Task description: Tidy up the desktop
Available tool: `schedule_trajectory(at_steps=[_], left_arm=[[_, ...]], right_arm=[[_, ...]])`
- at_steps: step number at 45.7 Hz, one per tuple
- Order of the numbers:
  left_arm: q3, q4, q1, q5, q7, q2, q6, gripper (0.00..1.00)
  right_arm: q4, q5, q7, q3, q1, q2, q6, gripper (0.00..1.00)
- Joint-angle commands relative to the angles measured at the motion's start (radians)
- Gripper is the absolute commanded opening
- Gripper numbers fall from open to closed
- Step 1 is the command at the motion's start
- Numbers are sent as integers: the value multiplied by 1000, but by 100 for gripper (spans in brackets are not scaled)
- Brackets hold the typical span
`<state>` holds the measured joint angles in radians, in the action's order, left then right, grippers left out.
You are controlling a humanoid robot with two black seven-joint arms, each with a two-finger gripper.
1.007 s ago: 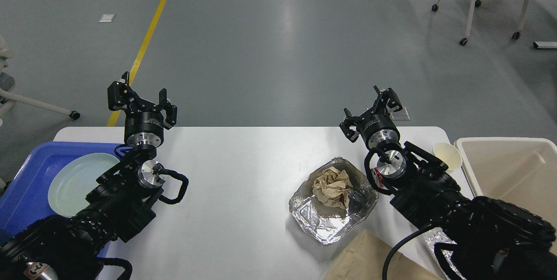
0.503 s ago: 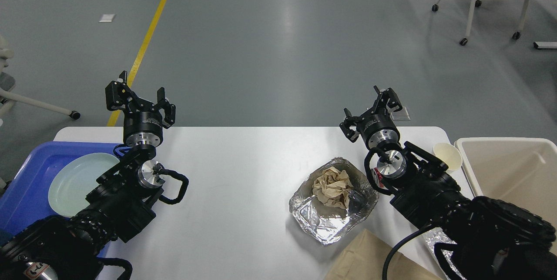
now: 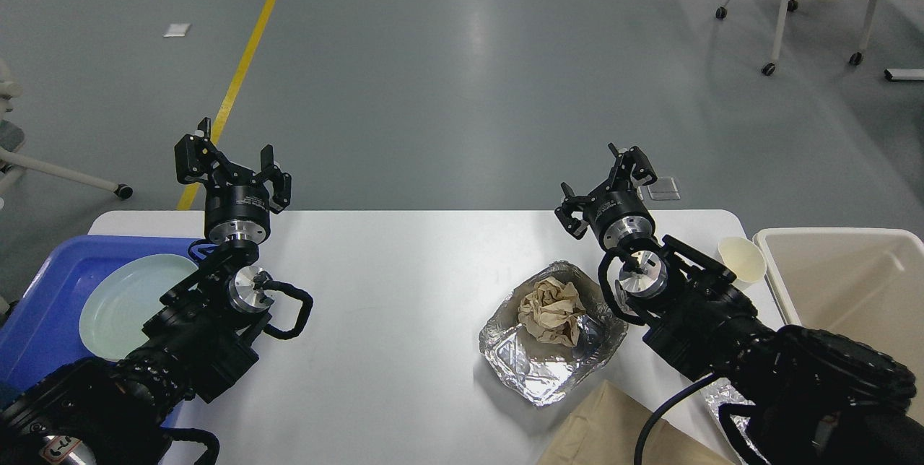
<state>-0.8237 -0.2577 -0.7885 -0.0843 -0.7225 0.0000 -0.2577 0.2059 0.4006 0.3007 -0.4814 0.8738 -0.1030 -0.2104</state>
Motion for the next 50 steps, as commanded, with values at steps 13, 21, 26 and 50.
schedule_trajectory(at_steps=[13, 21, 26, 50], left_arm=[[0, 0, 0, 0, 0, 0, 0, 100], [0, 0, 0, 0, 0, 0, 0, 100], [0, 0, 0, 0, 0, 0, 0, 100], [0, 0, 0, 0, 0, 0, 0, 100]], right_arm=[[17, 0, -8, 329, 197, 120, -1, 100], [104, 1, -9, 635, 362, 239, -4, 100], [207, 1, -8, 747, 468, 333, -4, 100], [604, -181, -8, 1471, 1155, 428, -256, 100]])
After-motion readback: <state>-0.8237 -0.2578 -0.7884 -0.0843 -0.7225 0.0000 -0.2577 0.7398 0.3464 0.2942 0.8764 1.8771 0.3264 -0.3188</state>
